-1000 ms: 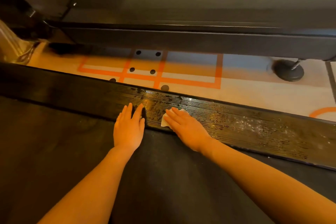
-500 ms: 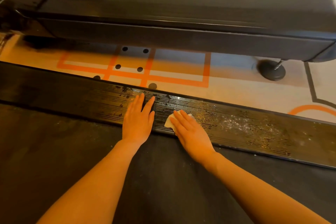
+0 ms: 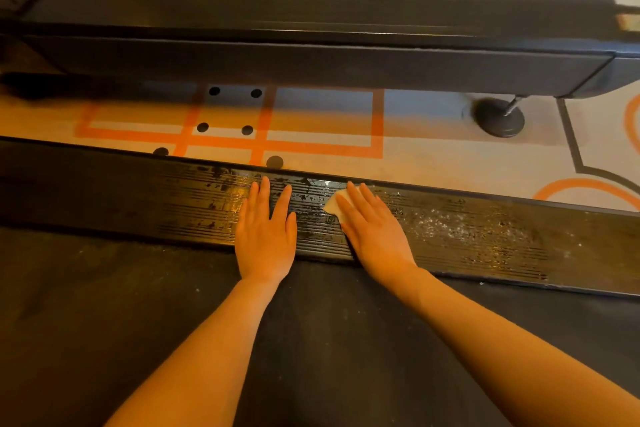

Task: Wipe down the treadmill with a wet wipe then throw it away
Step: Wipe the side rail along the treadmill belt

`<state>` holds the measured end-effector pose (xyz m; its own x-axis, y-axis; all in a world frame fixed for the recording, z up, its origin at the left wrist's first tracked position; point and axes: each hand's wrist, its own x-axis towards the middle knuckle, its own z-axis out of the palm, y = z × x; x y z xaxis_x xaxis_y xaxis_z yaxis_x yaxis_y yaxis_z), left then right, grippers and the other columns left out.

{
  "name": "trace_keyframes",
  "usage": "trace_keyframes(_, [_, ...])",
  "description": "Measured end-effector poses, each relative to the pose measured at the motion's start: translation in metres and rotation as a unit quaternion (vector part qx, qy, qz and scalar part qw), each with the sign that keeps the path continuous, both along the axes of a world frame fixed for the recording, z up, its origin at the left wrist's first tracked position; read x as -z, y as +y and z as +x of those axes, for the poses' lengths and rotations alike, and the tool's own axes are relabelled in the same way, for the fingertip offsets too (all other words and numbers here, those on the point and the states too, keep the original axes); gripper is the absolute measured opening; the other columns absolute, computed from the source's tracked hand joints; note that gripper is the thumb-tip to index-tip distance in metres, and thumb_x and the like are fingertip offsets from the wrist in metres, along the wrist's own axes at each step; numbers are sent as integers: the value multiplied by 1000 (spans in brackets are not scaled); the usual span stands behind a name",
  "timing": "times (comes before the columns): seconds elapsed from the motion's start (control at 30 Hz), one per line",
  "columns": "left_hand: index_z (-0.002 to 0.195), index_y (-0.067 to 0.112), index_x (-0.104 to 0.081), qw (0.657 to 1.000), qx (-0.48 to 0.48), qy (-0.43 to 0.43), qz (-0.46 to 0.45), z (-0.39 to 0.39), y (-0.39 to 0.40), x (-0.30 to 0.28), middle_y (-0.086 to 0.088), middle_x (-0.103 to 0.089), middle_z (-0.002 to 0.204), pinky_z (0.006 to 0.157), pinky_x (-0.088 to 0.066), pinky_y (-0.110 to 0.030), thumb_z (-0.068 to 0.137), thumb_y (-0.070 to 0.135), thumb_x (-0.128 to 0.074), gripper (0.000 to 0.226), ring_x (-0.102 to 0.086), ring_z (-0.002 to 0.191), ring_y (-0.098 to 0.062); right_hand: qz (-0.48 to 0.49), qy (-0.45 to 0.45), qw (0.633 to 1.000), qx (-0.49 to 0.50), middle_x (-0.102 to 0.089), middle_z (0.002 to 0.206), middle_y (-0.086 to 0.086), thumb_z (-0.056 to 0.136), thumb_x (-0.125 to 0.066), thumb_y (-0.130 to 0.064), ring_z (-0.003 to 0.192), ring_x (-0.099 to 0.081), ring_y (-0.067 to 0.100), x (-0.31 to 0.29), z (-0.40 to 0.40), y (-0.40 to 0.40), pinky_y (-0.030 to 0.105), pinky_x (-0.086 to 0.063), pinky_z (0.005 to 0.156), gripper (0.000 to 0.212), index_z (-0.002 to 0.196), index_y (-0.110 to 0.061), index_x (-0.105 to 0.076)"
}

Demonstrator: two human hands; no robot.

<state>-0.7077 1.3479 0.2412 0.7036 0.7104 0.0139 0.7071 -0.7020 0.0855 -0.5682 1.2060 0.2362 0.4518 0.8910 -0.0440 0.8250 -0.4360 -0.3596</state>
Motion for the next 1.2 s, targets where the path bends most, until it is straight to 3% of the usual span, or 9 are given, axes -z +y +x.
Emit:
trace_keyframes(0.27, [148,19,-38,1000,2,-8,16,1,1,5,-16,-27,158,116,-25,-46,99,36,-36,52,-21,147,-32,-1,-19,998,56,-42,149,13,98,-33,-34,138,-37,31,3,-45,-37,47,-25,110,53,143,-9,-45])
trace_keyframes(0.53, [148,20,-37,1000,-1,-17,20,1,-1,3,-15,-27,158,116,-24,-45,99,37,-32,53,-21,147,-31,-26,-56,997,42,-38,152,13,100,-30,-36,141,-25,26,3,-18,-20,46,-22,112,55,146,-7,-40])
trace_keyframes(0.67, [148,20,-38,1000,-1,-20,15,1,-1,2,-15,-27,158,116,-24,-45,99,35,-34,52,-21,147,-31,-18,3,999,46,-12,158,6,105,-37,-29,145,-6,20,0,-17,-16,41,-6,116,54,152,-8,-23])
trace_keyframes(0.8, [148,18,-40,1000,4,-22,15,0,0,4,-16,-28,157,115,-24,-46,99,34,-37,51,-22,147,-32,3,16,997,69,-33,154,13,100,-52,-24,142,-24,27,1,-33,-29,48,-23,112,55,148,-4,-34])
trace_keyframes(0.9, [148,18,-39,1000,6,-19,13,0,1,4,-16,-28,157,116,-24,-45,99,35,-36,52,-22,147,-32,-14,2,998,62,-39,152,13,101,-35,-33,140,-29,26,-1,-33,-32,46,-24,109,53,146,-4,-40])
trace_keyframes(1.07, [149,21,-36,1000,1,-9,9,0,-1,2,-14,-25,159,117,-24,-45,99,38,-28,54,-18,148,-29,-28,36,998,42,-6,162,3,106,-32,-33,150,-1,19,-11,-7,-12,31,3,117,56,155,-13,-13])
trace_keyframes(1.2, [147,20,-40,1000,1,-19,13,0,-1,1,-14,-28,157,116,-27,-46,99,37,-31,52,-21,147,-30,-51,14,998,-14,-2,163,1,107,-28,-34,150,2,17,-23,22,13,34,-1,121,55,155,-15,-10])
